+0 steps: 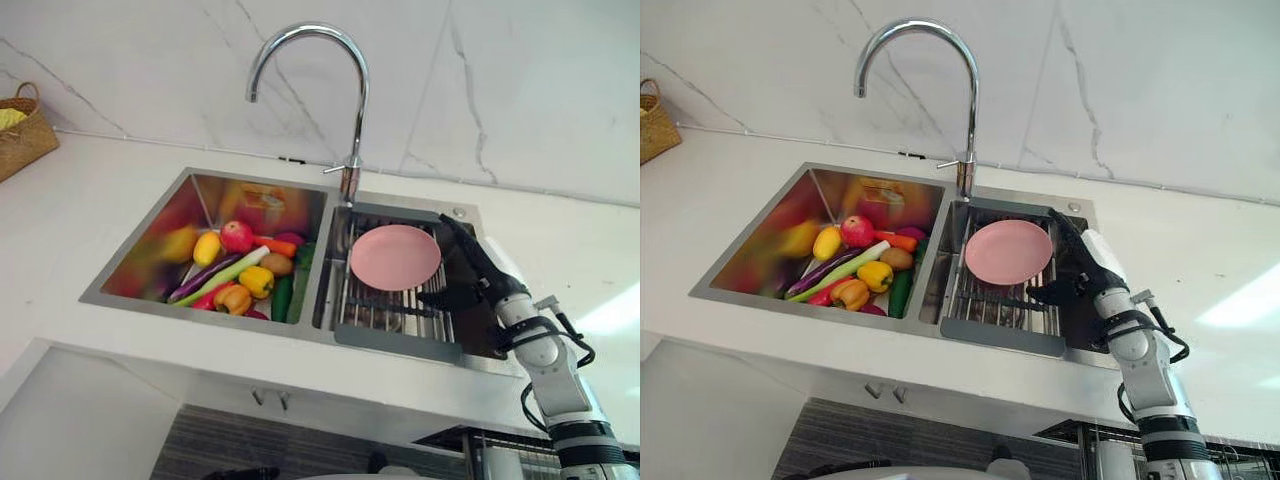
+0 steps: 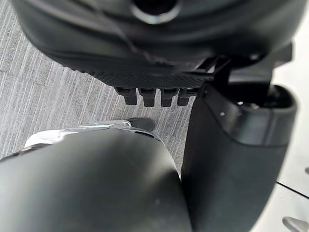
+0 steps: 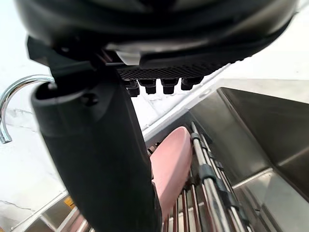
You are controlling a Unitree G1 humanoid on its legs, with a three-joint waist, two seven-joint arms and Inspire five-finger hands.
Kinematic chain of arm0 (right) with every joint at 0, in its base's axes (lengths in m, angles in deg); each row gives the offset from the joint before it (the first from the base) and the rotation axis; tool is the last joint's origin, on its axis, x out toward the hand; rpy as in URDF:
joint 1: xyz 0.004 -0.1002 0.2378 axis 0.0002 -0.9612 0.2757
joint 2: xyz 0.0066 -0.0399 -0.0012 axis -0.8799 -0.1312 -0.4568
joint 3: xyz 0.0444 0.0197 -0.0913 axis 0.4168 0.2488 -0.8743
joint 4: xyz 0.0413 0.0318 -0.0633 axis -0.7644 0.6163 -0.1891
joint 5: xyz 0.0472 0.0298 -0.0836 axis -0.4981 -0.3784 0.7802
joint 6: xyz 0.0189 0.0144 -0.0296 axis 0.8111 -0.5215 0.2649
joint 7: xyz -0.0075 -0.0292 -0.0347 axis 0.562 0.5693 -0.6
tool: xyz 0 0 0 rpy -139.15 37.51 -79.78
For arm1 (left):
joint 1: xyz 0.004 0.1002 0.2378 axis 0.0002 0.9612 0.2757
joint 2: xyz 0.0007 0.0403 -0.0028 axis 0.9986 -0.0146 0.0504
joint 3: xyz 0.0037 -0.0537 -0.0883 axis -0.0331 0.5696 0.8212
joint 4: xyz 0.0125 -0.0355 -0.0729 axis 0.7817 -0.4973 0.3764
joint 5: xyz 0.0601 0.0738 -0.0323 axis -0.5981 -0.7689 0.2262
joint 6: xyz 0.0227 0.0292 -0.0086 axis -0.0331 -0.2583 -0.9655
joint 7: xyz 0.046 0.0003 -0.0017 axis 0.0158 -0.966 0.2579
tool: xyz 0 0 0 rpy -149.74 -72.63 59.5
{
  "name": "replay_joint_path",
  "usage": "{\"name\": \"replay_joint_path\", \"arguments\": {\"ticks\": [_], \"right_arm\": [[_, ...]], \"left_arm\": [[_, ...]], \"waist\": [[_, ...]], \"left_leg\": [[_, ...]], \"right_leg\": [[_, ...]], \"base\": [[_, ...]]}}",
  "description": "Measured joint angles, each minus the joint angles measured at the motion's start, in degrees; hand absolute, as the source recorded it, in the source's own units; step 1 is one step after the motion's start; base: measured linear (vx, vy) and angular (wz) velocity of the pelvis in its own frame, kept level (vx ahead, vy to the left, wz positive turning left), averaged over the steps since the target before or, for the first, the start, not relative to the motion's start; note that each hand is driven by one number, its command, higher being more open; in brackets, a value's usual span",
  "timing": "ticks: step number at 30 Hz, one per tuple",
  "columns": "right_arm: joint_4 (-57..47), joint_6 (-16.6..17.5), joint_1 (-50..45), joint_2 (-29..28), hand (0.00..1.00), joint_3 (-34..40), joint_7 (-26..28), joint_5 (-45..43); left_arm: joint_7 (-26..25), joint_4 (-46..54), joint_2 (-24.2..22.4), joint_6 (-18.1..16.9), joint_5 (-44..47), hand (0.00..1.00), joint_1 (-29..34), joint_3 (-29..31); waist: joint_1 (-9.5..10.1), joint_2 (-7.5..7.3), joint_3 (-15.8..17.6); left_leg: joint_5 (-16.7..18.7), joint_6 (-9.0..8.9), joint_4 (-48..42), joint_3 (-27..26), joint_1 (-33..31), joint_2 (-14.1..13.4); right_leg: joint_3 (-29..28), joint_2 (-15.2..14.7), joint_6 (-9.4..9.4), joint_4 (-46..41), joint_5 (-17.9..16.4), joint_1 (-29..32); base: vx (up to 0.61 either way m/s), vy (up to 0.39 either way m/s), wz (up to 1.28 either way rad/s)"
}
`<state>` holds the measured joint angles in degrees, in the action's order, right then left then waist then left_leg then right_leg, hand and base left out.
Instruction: Walk over to the sink, pick up the cup, carry it to the dishwasher, place the cup inside the dishwasher, then close the dishwasher door
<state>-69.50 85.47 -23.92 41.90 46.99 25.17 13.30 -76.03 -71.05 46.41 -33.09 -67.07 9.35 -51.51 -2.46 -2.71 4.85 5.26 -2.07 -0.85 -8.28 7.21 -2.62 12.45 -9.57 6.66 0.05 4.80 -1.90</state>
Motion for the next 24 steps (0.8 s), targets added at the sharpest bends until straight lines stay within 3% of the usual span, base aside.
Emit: {"name": "replay_joint_path", "arguments": {"ticks": [11,24], "right_arm": [[5.0,0.0,2.2,-0.2,1.00,-1.5,-1.7,3.7],[5.3,0.6,2.2,-0.2,1.00,-2.5,0.9,3.9]], "left_arm": [[0.5,1.2,0.0,0.0,-2.2,1.00,0.2,0.0],[0.6,1.8,0.2,0.0,-2.3,1.00,0.5,0.0]], "waist": [[0.27,-0.11,0.0],[0.24,-0.17,0.0]], "left_leg": [[-1.4,0.07,1.8,1.3,0.1,0.1],[-1.4,0.07,2.0,1.2,0.2,0.1]], "right_leg": [[1.3,0.0,0.00,0.1,0.0,-0.1],[1.2,0.0,0.01,0.3,0.0,-0.1]], "base": [[-0.03,-0.019,0.06],[0.00,-0.003,0.00]]}}
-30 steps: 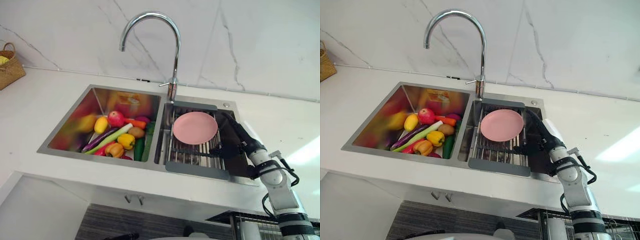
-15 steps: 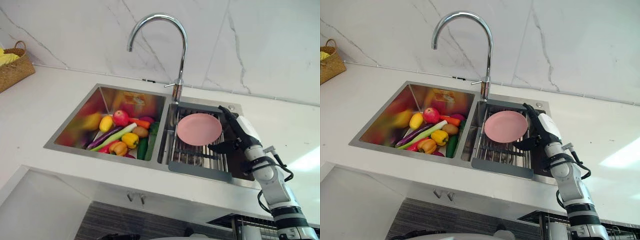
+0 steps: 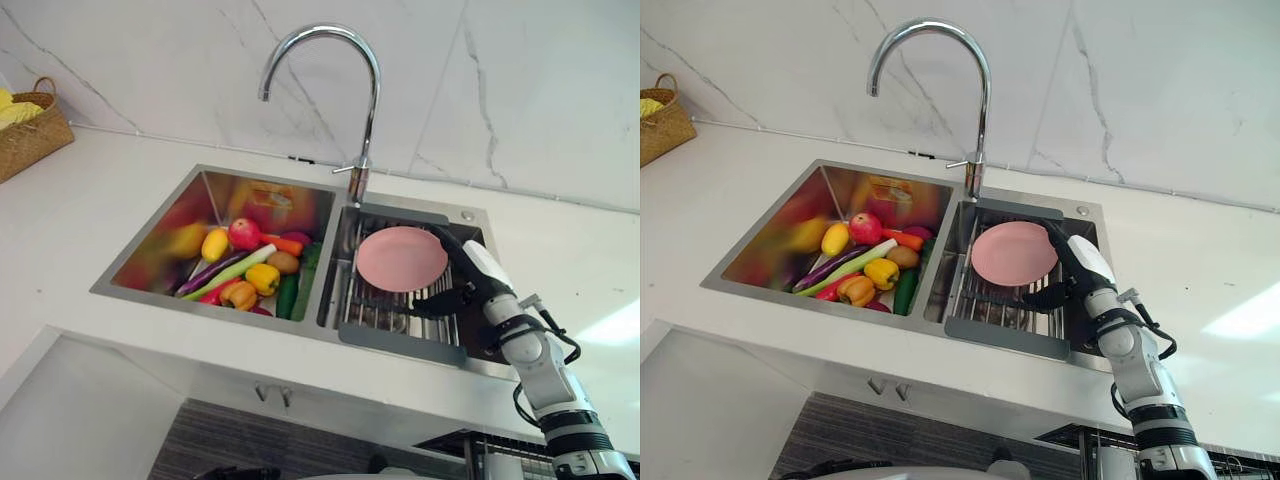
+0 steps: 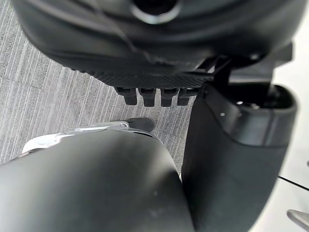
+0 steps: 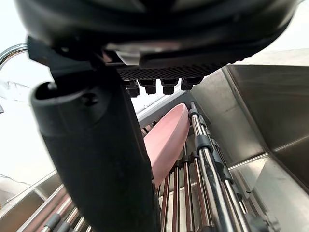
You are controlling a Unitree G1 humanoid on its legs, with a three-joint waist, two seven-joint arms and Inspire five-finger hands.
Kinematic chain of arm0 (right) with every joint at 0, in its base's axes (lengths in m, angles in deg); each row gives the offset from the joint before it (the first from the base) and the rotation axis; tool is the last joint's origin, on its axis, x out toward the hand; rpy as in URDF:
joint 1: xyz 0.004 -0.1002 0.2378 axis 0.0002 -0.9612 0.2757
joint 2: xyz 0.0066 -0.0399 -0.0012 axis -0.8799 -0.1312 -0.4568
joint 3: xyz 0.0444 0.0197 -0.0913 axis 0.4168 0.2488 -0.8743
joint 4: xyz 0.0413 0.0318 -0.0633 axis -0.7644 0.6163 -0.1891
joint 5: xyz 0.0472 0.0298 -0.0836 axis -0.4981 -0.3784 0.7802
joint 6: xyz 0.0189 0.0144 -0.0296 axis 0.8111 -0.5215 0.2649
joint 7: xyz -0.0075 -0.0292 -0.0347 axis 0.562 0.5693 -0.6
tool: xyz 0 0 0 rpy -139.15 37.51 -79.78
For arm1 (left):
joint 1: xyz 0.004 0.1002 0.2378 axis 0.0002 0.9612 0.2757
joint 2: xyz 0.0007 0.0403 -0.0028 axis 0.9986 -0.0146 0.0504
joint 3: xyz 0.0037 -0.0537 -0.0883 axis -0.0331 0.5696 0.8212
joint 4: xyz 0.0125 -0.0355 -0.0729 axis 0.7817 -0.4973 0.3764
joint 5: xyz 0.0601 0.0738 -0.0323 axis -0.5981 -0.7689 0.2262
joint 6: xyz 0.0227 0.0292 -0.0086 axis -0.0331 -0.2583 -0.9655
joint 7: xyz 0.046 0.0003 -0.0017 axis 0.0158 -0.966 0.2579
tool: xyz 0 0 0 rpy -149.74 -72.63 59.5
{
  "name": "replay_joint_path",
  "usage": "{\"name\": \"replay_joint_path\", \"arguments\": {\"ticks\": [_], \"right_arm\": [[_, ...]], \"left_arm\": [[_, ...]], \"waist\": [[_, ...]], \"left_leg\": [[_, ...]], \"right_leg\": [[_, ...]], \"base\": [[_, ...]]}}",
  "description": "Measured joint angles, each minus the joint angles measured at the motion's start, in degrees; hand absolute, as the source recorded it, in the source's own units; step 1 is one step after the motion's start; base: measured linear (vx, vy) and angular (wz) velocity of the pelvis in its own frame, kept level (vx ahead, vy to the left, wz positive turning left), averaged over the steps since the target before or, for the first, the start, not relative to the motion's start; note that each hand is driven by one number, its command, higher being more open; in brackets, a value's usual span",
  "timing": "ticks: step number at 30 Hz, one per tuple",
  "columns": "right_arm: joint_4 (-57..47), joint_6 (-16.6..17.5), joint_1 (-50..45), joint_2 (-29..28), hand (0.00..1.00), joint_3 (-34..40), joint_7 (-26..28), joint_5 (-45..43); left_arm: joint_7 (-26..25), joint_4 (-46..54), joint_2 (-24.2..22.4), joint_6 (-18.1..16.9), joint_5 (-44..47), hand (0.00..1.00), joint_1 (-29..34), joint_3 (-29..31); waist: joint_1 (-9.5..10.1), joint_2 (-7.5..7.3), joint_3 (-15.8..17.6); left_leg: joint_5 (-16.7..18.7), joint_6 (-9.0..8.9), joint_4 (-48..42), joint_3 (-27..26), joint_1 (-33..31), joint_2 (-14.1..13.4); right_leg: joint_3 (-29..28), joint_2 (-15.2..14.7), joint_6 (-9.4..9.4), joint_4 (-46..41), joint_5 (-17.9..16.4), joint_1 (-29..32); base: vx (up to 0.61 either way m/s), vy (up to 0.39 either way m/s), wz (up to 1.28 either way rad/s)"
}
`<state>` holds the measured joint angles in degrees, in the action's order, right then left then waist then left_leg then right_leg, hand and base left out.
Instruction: Walk over to the sink, pick up the cup, carry it to the dishwasher, place the cup inside the dishwasher, then close the dishwasher door
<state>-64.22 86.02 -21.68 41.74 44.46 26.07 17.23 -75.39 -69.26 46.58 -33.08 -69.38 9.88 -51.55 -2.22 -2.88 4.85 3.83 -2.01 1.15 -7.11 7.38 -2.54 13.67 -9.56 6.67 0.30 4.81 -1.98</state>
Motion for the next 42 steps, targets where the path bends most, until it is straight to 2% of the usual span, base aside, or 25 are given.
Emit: {"name": "replay_joint_path", "arguments": {"ticks": [4,10,14,27,34,37,42], "right_arm": [[0.0,0.3,0.0,0.0,1.00,0.0,-2.1,2.4],[0.5,2.1,0.1,0.0,1.00,-1.6,-8.9,8.9],[3.4,2.4,1.0,-0.1,1.00,-2.7,-12.3,11.1],[8.6,0.3,2.6,-0.1,1.00,-5.3,-13.9,13.8],[9.3,-0.7,2.9,-0.1,1.00,-6.0,-16.7,15.0],[10.4,-0.8,3.4,-0.1,1.00,-6.7,-19.3,16.1],[12.4,-0.8,3.8,-1.3,1.00,-7.2,-26.9,19.0]], "left_arm": [[0.0,0.0,0.0,0.0,0.0,1.00,0.0,-0.1],[0.0,0.1,-0.2,0.0,0.1,1.00,0.0,-0.4],[0.0,0.5,-0.1,0.0,0.1,1.00,0.0,-0.4],[0.0,1.0,0.0,0.0,1.3,1.00,0.1,-0.4],[0.0,1.2,0.0,0.0,1.3,1.00,0.1,-0.4],[0.0,1.2,0.0,0.0,1.3,1.00,0.1,-0.4],[0.1,1.3,0.0,-0.2,1.3,1.00,0.1,-0.4]], "waist": [[0.00,-0.04,0.0],[0.18,-0.04,0.0],[1.07,-0.04,0.0],[1.81,-0.04,0.0],[2.24,-0.04,0.0],[2.38,-0.04,0.0],[2.78,-0.01,0.1]], "left_leg": [[0.0,0.00,0.0,-0.1,0.1,0.0],[0.0,0.00,0.0,0.2,0.0,0.0],[0.0,0.02,0.0,0.6,-0.1,0.1],[-0.5,0.01,0.0,2.4,-0.6,0.5],[-0.6,0.02,0.0,2.8,-0.6,0.5],[-0.7,0.03,0.0,3.1,-0.6,0.6],[-0.8,0.05,0.0,3.5,-0.9,0.6]], "right_leg": [[-0.1,0.0,0.00,0.0,0.0,0.0],[0.0,0.0,0.00,0.0,0.0,0.0],[0.4,0.0,0.00,0.1,0.0,-0.1],[2.3,-0.2,0.00,0.6,0.0,-1.0],[2.4,-0.2,-0.01,0.5,0.0,-1.1],[2.7,-0.3,-0.02,0.5,0.0,-1.2],[3.0,-0.3,-0.04,0.5,0.0,-1.3]], "base": [[-0.02,-0.007,-0.01],[-0.01,-0.005,0.00],[0.00,0.000,0.02],[-0.03,-0.013,0.08],[-0.02,-0.010,0.01],[-0.03,-0.015,0.05],[-0.03,-0.015,0.04]]}}
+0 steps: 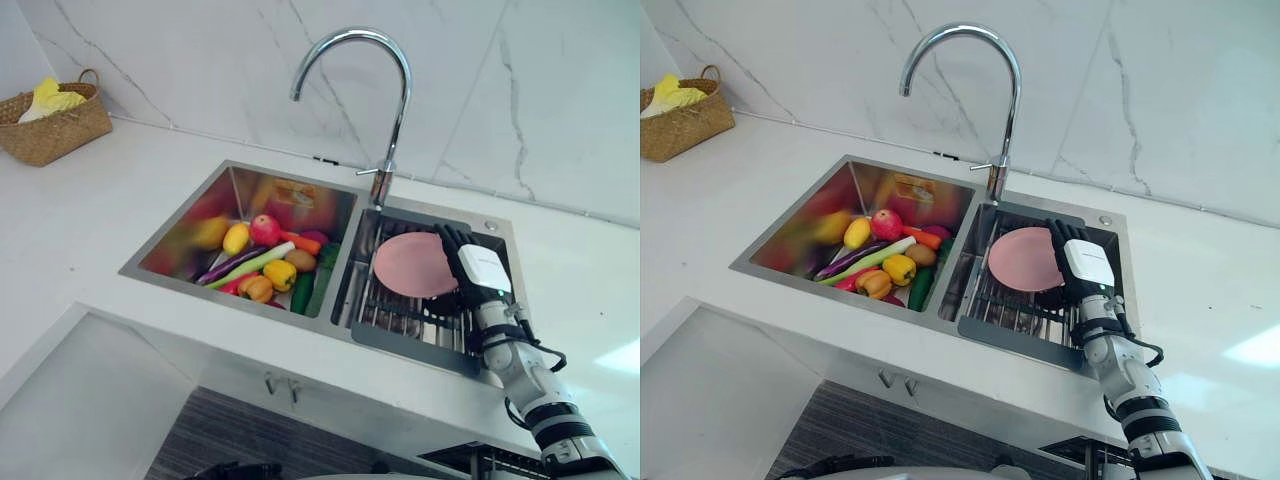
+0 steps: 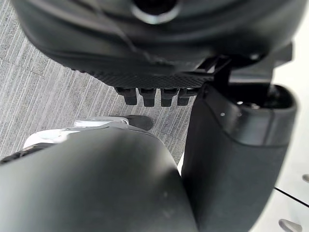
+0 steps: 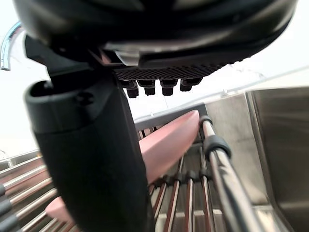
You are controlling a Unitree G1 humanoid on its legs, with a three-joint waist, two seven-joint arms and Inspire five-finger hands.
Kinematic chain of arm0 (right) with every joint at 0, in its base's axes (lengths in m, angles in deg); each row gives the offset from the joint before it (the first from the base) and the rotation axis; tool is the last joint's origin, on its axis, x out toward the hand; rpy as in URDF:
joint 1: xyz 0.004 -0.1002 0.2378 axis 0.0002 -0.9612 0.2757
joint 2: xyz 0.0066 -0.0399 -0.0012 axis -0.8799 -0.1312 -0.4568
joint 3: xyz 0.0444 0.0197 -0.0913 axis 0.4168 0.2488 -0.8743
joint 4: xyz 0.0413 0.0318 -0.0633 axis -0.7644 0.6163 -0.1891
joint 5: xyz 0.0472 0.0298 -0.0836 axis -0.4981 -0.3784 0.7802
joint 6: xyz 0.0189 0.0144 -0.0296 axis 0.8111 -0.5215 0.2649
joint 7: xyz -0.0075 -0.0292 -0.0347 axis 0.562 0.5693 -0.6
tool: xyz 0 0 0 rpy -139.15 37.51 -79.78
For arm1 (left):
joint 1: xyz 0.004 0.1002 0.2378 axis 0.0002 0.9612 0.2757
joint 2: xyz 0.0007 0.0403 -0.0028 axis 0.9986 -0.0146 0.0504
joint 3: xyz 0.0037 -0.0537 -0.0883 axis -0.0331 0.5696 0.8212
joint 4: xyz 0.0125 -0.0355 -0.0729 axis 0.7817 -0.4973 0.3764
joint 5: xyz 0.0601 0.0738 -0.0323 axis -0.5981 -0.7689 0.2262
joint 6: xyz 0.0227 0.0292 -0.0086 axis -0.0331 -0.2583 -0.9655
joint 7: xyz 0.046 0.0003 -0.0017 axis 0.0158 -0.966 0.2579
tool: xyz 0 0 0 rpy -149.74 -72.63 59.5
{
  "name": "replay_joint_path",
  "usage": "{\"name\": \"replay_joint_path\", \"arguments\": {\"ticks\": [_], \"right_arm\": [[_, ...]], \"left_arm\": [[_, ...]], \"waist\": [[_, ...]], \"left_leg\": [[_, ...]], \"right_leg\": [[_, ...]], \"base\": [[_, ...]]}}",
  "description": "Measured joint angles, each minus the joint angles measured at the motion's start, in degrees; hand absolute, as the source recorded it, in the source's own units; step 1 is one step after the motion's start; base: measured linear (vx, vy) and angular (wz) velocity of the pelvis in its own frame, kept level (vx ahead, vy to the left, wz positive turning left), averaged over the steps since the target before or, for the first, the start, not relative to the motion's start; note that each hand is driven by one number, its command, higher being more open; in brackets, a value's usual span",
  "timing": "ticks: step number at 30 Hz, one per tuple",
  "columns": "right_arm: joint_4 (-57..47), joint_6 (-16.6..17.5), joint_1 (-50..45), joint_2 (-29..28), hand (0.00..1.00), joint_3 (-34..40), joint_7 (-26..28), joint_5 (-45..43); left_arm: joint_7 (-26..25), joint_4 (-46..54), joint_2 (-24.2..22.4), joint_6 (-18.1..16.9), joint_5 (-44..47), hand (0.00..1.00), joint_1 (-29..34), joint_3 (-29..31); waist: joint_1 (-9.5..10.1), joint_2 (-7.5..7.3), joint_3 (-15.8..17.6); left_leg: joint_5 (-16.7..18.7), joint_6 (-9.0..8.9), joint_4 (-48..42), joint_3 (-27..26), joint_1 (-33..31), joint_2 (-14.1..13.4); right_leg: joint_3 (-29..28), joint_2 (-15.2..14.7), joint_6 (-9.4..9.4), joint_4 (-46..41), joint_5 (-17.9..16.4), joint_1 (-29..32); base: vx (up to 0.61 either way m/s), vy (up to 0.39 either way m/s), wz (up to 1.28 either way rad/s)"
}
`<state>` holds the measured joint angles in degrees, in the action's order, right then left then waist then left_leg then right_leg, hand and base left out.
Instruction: Walk over to the sink, pick up the cup, carry it to the dishwasher, place the cup inside the dishwasher, then close the dishwasher door
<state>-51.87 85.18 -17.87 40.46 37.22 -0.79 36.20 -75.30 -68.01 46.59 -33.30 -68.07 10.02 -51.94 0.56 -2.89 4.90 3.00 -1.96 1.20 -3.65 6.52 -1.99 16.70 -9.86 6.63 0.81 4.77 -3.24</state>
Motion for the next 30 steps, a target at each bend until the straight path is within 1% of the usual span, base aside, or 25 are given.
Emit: {"name": "replay_joint_path", "arguments": {"ticks": [4,7,15,21,22,25,27,30], "right_arm": [[1.1,0.2,0.0,-1.0,1.00,-0.1,-4.6,3.0],[1.3,0.2,0.0,-1.1,1.00,-0.4,-6.8,3.9],[1.6,0.0,0.0,-1.1,1.00,-1.0,-10.5,7.8],[1.6,-0.6,0.1,-1.1,1.00,-2.3,-15.0,12.3],[1.6,-0.6,0.2,-1.1,0.00,-2.7,-16.2,13.4],[1.6,-0.6,0.2,-1.3,0.00,-3.1,-18.3,16.1],[2.8,-0.6,0.8,-1.5,0.00,-4.2,-18.6,16.3],[5.1,-0.8,1.7,-1.7,0.00,-5.3,-17.6,17.2]], "left_arm": [[0.0,0.0,0.0,-0.3,0.0,1.00,0.0,0.0],[0.1,-0.1,0.0,-0.9,0.0,1.00,0.0,0.0],[0.6,-0.2,0.0,-1.9,0.0,1.00,0.1,-0.2],[0.8,-0.2,0.0,-2.0,0.0,1.00,0.0,-0.2],[0.8,-0.2,0.0,-2.0,0.0,1.00,0.0,-0.2],[0.8,-0.2,0.0,-2.0,0.0,1.00,0.0,-0.2],[0.9,-0.2,0.0,-2.1,0.0,1.00,-0.1,-0.2],[1.1,-0.1,0.1,-2.2,0.0,1.00,-0.2,-0.3]], "waist": [[0.00,0.18,0.2],[0.00,0.23,0.4],[0.07,0.36,0.5],[0.38,0.37,0.5],[0.40,0.38,0.5],[0.61,0.38,0.5],[0.92,0.38,0.5],[1.56,0.28,0.5]], "left_leg": [[0.0,0.03,0.0,0.1,0.0,0.1],[-0.1,0.14,0.0,0.5,-0.1,0.2],[-0.4,0.24,0.0,1.4,-0.5,0.1],[-0.6,0.21,0.2,1.6,-0.6,0.1],[-0.7,0.18,0.2,1.7,-0.6,0.1],[-1.0,0.10,0.6,1.8,-0.6,0.1],[-1.1,0.08,0.6,2.1,-0.7,0.1],[-1.2,0.05,0.6,2.5,-1.0,0.1]], "right_leg": [[0.1,-0.1,0.01,-0.1,0.0,0.0],[0.4,-0.2,0.01,-0.2,0.0,0.0],[1.0,-0.2,-0.12,-0.4,-0.2,0.0],[1.3,-0.2,-0.13,-0.4,-0.2,0.0],[1.4,-0.2,-0.13,-0.4,-0.2,0.0],[1.8,-0.2,-0.14,-0.4,-0.2,0.0],[2.0,-0.2,-0.18,-0.3,-0.2,0.0],[2.4,-0.2,-0.25,-0.3,-0.2,0.0]], "base": [[-0.01,-0.002,0.00],[-0.04,-0.012,0.04],[-0.04,-0.016,0.06],[-0.01,-0.006,0.01],[0.00,0.000,0.00],[-0.01,-0.007,0.03],[-0.02,-0.013,0.07],[-0.02,-0.011,0.09]]}}
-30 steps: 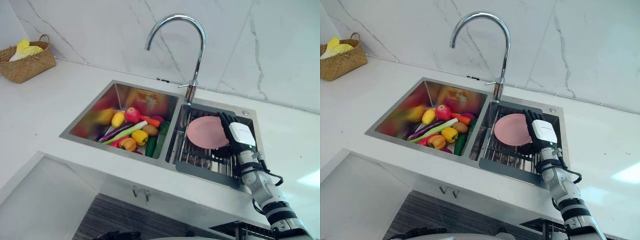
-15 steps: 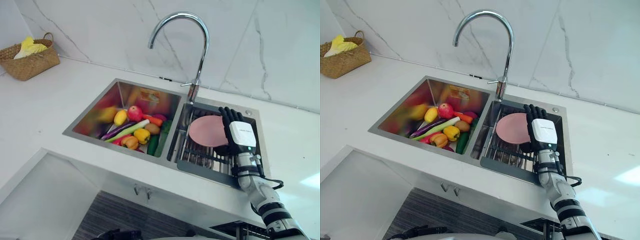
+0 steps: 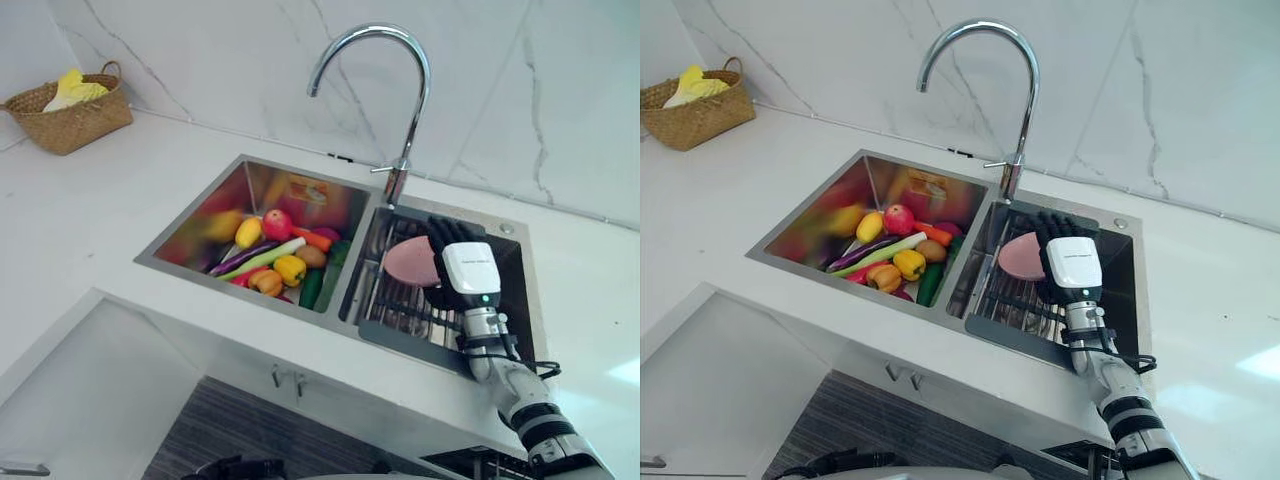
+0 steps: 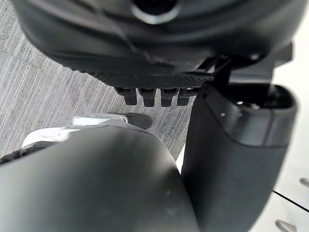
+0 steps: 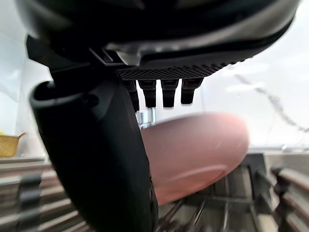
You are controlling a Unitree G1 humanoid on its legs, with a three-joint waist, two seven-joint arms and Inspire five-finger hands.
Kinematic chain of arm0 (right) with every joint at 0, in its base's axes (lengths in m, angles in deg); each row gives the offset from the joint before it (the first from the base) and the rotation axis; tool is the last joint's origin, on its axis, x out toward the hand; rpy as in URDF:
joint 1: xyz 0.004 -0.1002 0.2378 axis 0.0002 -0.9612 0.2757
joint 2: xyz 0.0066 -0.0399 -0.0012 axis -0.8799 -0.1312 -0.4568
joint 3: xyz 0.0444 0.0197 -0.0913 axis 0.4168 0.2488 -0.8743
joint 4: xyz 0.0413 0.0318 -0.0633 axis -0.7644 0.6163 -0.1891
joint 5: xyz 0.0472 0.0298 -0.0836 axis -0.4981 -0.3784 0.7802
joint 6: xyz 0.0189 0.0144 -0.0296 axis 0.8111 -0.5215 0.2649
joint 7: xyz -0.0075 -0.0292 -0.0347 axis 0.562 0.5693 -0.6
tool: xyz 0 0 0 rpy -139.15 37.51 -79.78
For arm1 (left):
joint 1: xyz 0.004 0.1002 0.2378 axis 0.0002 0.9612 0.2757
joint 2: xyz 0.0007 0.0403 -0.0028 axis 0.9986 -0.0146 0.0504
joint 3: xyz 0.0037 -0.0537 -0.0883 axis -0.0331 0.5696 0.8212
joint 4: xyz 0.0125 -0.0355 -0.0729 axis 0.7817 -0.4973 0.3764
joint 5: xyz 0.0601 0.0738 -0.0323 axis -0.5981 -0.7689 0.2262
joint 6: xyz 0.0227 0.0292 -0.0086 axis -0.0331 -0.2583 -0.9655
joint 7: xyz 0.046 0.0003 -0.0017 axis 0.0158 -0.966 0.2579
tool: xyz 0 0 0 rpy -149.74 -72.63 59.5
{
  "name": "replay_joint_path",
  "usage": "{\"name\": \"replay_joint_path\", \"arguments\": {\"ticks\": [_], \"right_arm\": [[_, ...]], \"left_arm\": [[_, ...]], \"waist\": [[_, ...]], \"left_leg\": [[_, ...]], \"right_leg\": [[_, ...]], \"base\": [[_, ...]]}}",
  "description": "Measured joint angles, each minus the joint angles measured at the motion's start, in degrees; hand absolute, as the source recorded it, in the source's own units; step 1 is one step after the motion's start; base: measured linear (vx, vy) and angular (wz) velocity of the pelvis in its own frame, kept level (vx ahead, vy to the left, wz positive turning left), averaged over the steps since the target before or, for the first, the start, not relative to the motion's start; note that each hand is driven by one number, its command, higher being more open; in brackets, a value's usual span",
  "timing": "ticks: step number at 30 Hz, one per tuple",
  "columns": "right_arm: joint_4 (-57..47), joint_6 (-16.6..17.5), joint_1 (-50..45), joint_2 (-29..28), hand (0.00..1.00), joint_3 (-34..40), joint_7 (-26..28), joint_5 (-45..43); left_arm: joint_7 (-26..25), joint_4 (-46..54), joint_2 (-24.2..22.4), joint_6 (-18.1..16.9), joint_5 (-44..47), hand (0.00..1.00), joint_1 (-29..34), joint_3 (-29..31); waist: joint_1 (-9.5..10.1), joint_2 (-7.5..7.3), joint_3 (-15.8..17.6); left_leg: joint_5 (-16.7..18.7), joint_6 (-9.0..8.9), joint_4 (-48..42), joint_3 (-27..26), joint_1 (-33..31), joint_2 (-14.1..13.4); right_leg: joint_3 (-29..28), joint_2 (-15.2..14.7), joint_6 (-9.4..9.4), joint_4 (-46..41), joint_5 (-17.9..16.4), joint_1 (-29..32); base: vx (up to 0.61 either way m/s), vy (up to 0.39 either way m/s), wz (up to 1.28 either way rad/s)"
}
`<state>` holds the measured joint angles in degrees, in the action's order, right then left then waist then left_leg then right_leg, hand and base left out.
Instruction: Walk over to the sink, pick up the cup, carry it to the dishwasher, place the cup inside the dishwasher, then close the dishwasher door
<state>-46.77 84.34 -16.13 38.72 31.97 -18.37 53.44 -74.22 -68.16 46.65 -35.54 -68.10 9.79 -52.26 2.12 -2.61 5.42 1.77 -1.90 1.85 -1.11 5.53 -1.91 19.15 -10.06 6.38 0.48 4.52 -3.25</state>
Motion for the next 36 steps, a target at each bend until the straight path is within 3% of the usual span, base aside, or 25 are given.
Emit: {"name": "replay_joint_path", "arguments": {"ticks": [8,17,20,23,25,28,32,36], "right_arm": [[2.4,-3.0,2.1,-0.1,0.00,-1.0,0.5,-1.0],[3.0,-3.5,3.0,-0.1,0.00,-1.8,-2.5,-4.7],[-0.5,-2.3,2.7,-0.9,0.00,0.4,-3.2,-10.9],[-13.5,0.3,0.3,-3.8,0.00,6.4,-3.2,-24.1],[-26.9,3.4,0.2,-5.4,0.00,13.8,-1.9,-41.4],[-40.4,7.1,1.9,-7.9,0.00,23.8,-2.2,-56.6],[-53.0,9.1,2.9,-8.3,0.00,32.9,-7.9,-57.2],[-55.2,9.1,2.5,-8.1,0.00,38.5,-10.1,-57.2]], "left_arm": [[0.0,-0.1,0.2,-0.4,0.0,1.00,-0.1,-0.6],[0.0,-0.1,0.4,-0.6,0.0,1.00,-0.5,-1.7],[0.0,0.1,0.3,-0.6,0.0,1.00,-0.5,-1.7],[0.1,0.3,0.0,-0.5,0.0,1.00,0.0,-0.7],[0.1,0.5,-0.5,-0.1,-0.1,1.00,0.3,0.6],[0.0,0.3,-1.0,-0.1,-0.1,1.00,0.5,0.9],[-0.4,-1.5,-0.8,-0.2,-0.1,1.00,0.7,0.9],[-1.0,-2.4,-0.7,-0.2,-0.6,1.00,0.7,0.9]], "waist": [[0.24,0.01,0.0],[1.13,-0.04,0.1],[0.82,0.09,0.2],[-0.14,0.22,0.2],[-0.11,0.29,0.3],[-0.17,0.29,0.3],[-2.70,0.33,0.3],[-3.81,0.10,0.1]], "left_leg": [[-0.5,-0.02,0.6,0.3,0.1,0.0],[-1.0,0.03,1.7,0.2,0.5,0.0],[-1.0,0.02,1.7,-0.1,0.5,0.0],[-0.9,-0.08,1.6,-0.8,0.6,-0.1],[-0.3,-0.15,1.2,-2.1,1.4,-0.4],[1.1,-0.08,-0.1,-4.2,2.2,-0.4],[2.5,0.13,-0.6,-7.1,3.7,-0.4],[3.8,0.31,-1.0,-10.6,4.5,-0.4]], "right_leg": [[0.3,0.0,-0.02,0.0,0.0,-0.1],[0.3,0.0,-0.02,0.0,0.0,-0.1],[0.1,0.0,-0.01,0.0,0.0,0.1],[-0.6,0.0,0.00,0.0,0.1,0.4],[-1.9,0.1,0.04,-0.1,0.1,0.4],[-4.0,0.2,0.05,-0.3,0.1,0.3],[-7.0,0.4,0.08,-0.6,0.1,0.5],[-10.2,0.7,0.21,-1.5,0.2,1.9]], "base": [[-0.02,-0.005,0.02],[-0.01,-0.004,0.00],[-0.01,-0.003,-0.03],[-0.01,-0.005,-0.11],[0.01,-0.004,-0.28],[0.01,0.018,-0.40],[-0.01,0.023,-0.41],[-0.03,0.025,-0.46]]}}
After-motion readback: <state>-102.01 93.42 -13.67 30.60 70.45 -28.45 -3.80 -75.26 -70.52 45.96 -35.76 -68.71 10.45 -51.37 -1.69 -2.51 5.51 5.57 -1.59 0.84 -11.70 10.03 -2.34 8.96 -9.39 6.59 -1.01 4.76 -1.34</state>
